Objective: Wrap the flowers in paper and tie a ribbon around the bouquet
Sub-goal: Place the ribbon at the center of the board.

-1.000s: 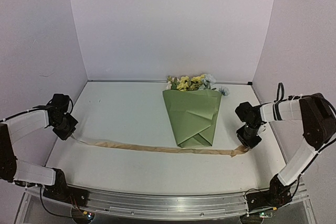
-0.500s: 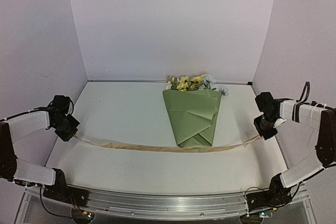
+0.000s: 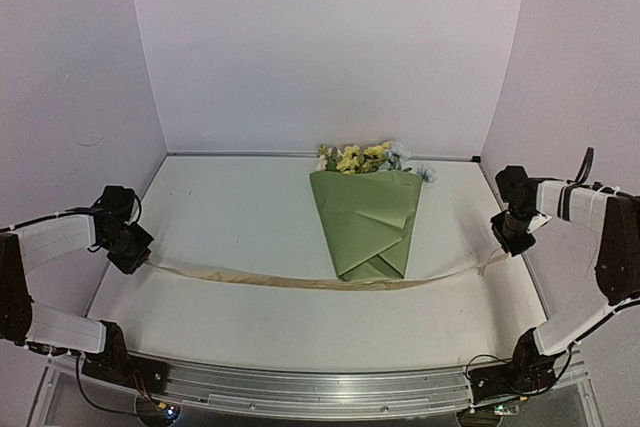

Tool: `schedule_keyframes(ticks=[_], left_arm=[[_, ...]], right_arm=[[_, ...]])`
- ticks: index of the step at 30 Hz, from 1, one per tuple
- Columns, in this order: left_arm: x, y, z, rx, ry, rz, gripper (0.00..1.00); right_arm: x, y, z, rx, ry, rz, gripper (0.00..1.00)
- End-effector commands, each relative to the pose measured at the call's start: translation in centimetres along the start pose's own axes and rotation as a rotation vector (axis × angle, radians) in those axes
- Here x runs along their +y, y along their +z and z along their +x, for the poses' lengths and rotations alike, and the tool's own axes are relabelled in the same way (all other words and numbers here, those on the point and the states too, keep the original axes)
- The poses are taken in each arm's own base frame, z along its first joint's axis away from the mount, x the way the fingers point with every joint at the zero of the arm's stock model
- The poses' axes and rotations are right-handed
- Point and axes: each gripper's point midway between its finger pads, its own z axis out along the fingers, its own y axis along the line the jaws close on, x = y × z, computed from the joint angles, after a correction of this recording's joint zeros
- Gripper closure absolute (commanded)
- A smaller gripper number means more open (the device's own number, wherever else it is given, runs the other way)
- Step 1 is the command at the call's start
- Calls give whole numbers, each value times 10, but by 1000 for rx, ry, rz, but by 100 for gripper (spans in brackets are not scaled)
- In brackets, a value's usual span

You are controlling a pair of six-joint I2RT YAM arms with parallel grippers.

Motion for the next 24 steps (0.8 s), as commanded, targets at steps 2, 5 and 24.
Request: schedule_keyframes(ticks=[2, 5, 24], left_arm=[[0, -2, 0, 1, -21, 10, 94], [-10, -4, -1, 6, -8, 51, 67], [-173, -52, 31, 106, 309, 473, 9]], right_arm=[[14, -8, -17, -25, -37, -36, 60], [33, -22, -19, -13, -93, -134, 40], [171, -82, 172, 320, -753, -762, 2]])
